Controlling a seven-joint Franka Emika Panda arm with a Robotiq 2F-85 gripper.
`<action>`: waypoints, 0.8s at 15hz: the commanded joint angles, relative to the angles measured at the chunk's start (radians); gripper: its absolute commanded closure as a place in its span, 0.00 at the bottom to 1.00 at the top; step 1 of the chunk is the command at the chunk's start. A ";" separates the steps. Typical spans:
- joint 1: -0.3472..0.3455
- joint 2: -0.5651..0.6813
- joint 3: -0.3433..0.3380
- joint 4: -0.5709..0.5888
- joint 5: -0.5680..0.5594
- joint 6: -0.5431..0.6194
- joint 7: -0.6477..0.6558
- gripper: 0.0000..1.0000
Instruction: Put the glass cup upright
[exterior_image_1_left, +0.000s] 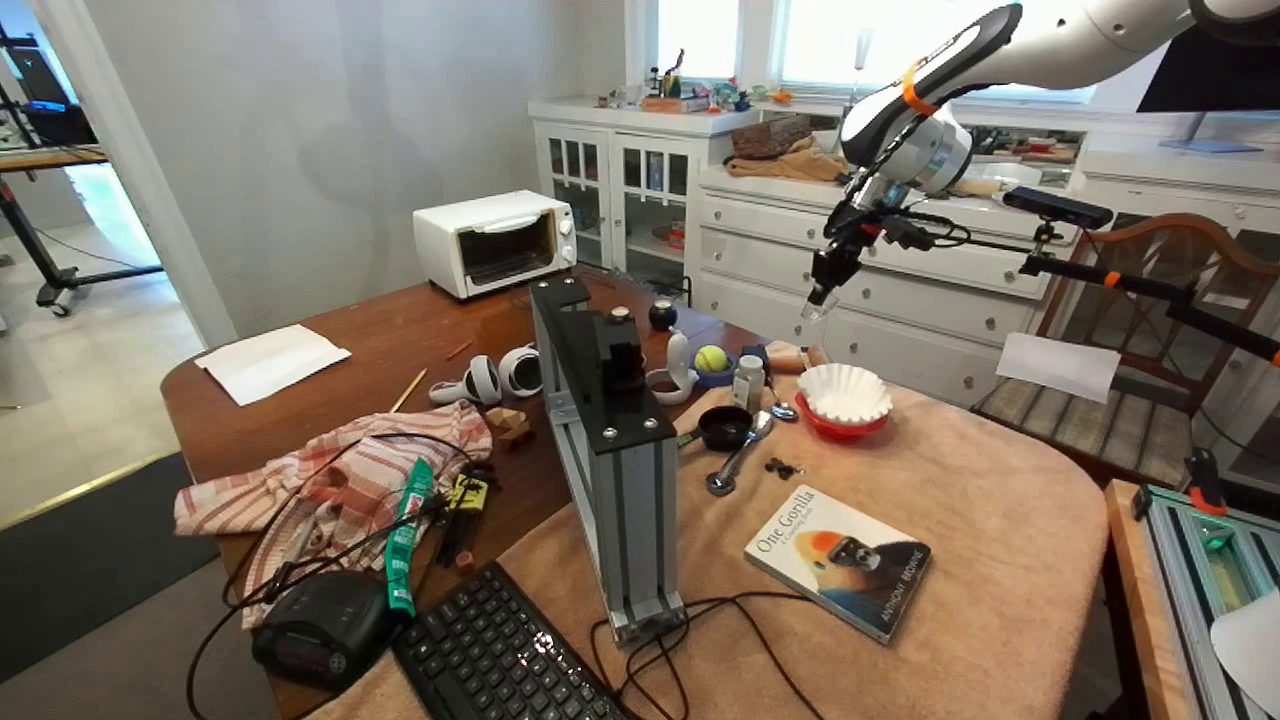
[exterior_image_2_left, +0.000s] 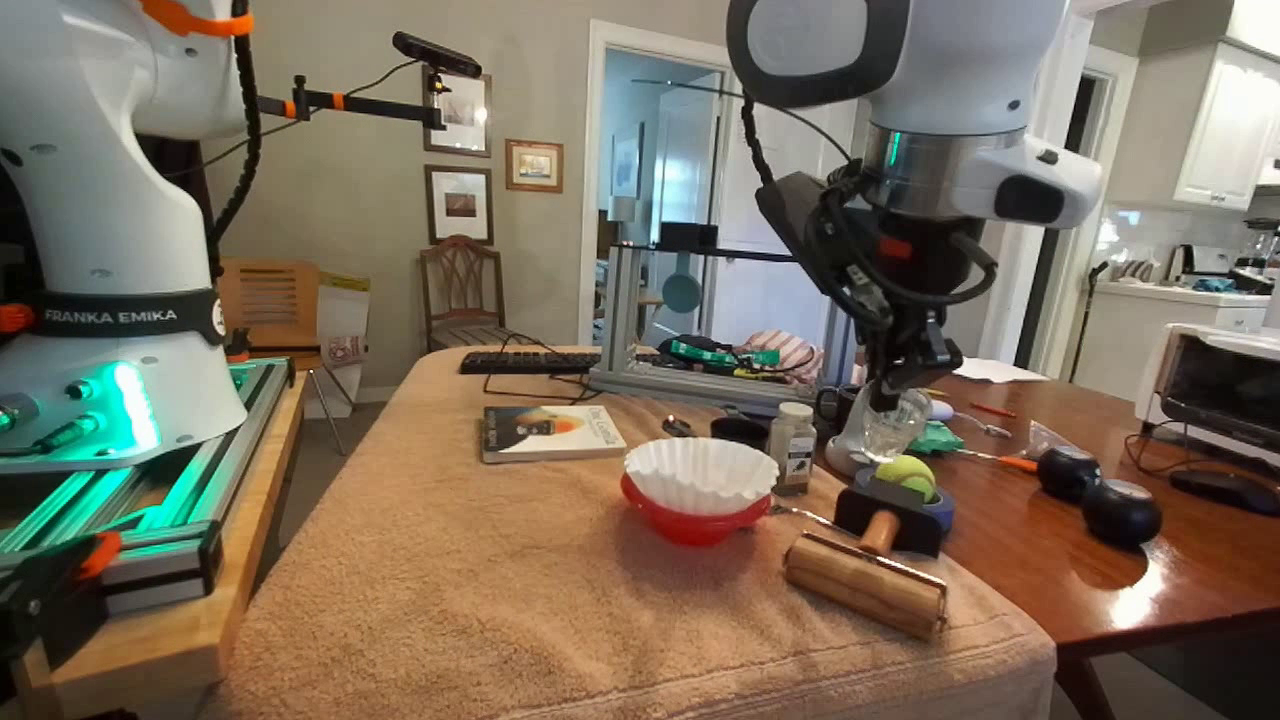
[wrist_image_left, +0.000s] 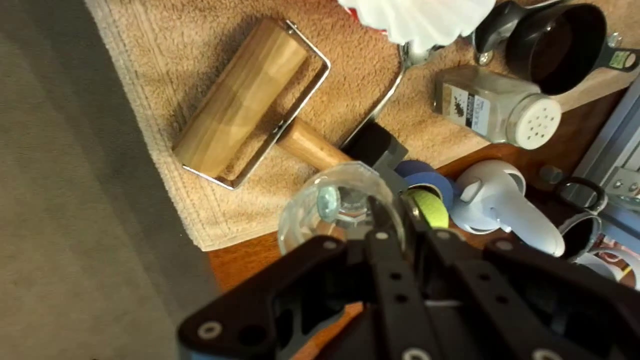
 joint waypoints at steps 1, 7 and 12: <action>-0.010 0.002 0.004 0.006 -0.005 -0.002 0.003 0.91; -0.008 0.085 0.013 0.128 -0.068 -0.044 0.009 0.98; 0.099 0.202 -0.009 0.339 -0.294 -0.048 0.057 0.98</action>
